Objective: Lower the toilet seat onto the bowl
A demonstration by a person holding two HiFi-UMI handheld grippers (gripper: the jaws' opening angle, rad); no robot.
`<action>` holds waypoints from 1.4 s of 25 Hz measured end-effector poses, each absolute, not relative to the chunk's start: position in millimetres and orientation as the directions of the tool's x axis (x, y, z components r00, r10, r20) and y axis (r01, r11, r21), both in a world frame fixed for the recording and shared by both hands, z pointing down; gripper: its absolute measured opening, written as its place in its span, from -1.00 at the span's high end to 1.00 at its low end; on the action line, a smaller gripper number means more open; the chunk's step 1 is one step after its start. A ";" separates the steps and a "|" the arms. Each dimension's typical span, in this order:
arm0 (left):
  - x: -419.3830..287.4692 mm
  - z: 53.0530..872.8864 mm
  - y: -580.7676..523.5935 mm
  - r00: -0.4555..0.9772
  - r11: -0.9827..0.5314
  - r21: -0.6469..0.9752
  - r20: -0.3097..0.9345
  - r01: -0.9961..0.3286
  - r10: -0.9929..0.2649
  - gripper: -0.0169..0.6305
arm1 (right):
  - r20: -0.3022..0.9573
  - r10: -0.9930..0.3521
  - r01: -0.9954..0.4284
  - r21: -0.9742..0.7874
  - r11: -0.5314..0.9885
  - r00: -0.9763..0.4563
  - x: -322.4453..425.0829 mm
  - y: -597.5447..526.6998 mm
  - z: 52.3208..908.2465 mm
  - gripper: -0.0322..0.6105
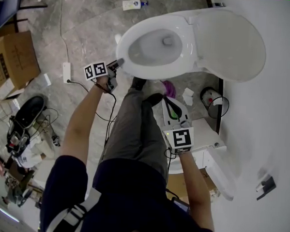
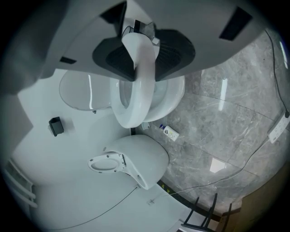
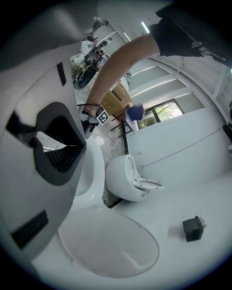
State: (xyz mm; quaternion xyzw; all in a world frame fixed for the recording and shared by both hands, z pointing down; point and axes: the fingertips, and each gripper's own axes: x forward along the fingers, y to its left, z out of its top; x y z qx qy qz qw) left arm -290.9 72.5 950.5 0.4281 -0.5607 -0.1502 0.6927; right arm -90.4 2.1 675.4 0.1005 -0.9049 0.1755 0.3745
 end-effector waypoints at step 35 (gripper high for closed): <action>-294.1 1012.4 74.0 0.303 0.645 0.701 0.713 -0.304 -0.632 0.38 | 0.745 0.035 -0.315 -0.324 0.892 -0.666 -84.2 12.3 718.3 0.84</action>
